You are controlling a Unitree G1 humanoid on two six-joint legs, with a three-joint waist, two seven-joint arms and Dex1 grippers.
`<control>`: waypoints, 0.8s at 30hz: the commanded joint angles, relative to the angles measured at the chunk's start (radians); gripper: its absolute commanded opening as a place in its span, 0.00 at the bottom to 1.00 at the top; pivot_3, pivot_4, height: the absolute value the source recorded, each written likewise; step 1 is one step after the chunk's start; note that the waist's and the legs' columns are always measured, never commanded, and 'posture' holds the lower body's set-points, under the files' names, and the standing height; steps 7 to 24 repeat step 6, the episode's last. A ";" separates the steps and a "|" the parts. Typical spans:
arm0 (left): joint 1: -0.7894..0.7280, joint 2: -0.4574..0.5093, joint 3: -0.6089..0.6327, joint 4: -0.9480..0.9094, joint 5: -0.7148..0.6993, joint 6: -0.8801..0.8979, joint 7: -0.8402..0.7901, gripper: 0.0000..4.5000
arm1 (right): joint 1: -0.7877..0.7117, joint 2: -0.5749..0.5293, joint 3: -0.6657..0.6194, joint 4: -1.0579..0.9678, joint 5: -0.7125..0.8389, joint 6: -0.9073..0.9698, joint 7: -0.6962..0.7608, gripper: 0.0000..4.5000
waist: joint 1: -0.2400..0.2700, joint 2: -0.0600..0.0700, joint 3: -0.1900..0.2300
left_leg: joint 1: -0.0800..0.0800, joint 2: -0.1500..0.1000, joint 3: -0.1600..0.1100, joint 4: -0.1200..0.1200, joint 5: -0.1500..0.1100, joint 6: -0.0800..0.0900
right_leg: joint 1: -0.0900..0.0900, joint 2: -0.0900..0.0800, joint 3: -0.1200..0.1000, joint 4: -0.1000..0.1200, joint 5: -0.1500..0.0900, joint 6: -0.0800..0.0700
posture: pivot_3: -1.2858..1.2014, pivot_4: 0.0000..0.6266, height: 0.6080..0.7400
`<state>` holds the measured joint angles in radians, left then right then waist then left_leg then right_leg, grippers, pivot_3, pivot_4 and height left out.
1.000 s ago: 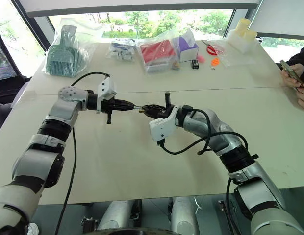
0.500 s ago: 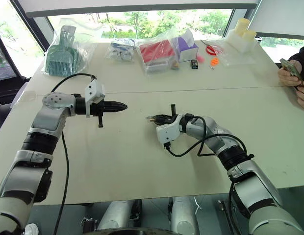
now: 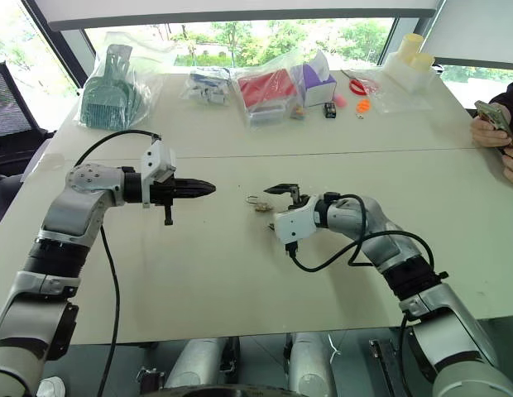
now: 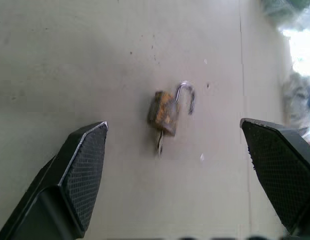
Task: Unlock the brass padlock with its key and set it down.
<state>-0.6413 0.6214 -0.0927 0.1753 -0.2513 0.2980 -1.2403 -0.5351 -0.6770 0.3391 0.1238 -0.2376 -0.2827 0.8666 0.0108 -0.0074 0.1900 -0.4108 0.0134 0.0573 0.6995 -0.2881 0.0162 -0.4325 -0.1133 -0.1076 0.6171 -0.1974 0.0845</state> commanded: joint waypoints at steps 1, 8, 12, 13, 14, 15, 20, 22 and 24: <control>0.008 0.028 0.012 -0.049 -0.020 0.005 -0.016 0.00 | 0.022 -0.028 -0.104 -0.187 0.199 0.300 0.117 0.99 | 0.000 0.000 0.000 | 0.000 0.000 0.000 0.000 0.000 0.000 | 0.000 0.000 0.000 0.000 0.000 0.000 | 0.52 0.24 1.00; 0.036 0.057 0.029 -0.076 -0.035 0.014 -0.027 0.00 | 0.051 -0.090 -0.184 -0.408 0.399 0.717 0.215 0.99 | 0.001 0.000 0.000 | 0.000 0.001 -0.001 0.000 0.000 0.001 | 0.000 0.000 0.000 0.000 0.000 0.000 | 0.52 0.24 1.00; 0.036 0.057 0.029 -0.076 -0.035 0.014 -0.027 0.00 | 0.051 -0.090 -0.184 -0.408 0.399 0.717 0.215 0.99 | 0.001 0.000 0.000 | 0.000 0.001 -0.001 0.000 0.000 0.001 | 0.000 0.000 0.000 0.000 0.000 0.000 | 0.52 0.24 1.00; 0.036 0.057 0.029 -0.076 -0.035 0.014 -0.027 0.00 | 0.051 -0.090 -0.184 -0.408 0.399 0.717 0.215 0.99 | 0.001 0.000 0.000 | 0.000 0.001 -0.001 0.000 0.000 0.001 | 0.000 0.000 0.000 0.000 0.000 0.000 | 0.52 0.24 1.00; 0.036 0.057 0.029 -0.076 -0.035 0.014 -0.027 0.00 | 0.051 -0.090 -0.184 -0.408 0.399 0.717 0.215 0.99 | 0.001 0.000 0.000 | 0.000 0.001 -0.001 0.000 0.000 0.001 | 0.000 0.000 0.000 0.000 0.000 0.000 | 0.52 0.24 1.00; 0.036 0.057 0.029 -0.076 -0.035 0.014 -0.027 0.00 | 0.051 -0.090 -0.184 -0.408 0.399 0.717 0.215 0.99 | 0.001 0.000 0.000 | 0.000 0.001 -0.001 0.000 0.000 0.001 | 0.000 0.000 0.000 0.000 0.000 0.000 | 0.52 0.24 1.00; 0.036 0.057 0.029 -0.076 -0.035 0.014 -0.027 0.00 | 0.051 -0.090 -0.184 -0.408 0.399 0.717 0.215 0.99 | 0.001 0.000 0.000 | 0.000 0.001 -0.001 0.000 0.000 0.001 | 0.000 0.000 0.000 0.000 0.000 0.000 | 0.52 0.24 1.00; 0.036 0.057 0.029 -0.076 -0.035 0.014 -0.027 0.00 | 0.051 -0.090 -0.184 -0.408 0.399 0.717 0.215 0.99 | 0.001 0.000 0.000 | 0.000 0.001 -0.001 0.000 0.000 0.001 | 0.000 0.000 0.000 0.000 0.000 0.000 | 0.52 0.24 1.00; 0.036 0.057 0.029 -0.076 -0.035 0.014 -0.027 0.00 | 0.051 -0.090 -0.184 -0.408 0.399 0.717 0.215 0.99 | 0.001 0.000 0.000 | 0.000 0.001 -0.001 0.000 0.000 0.001 | 0.000 0.000 0.000 0.000 0.000 0.000 | 0.52 0.24 1.00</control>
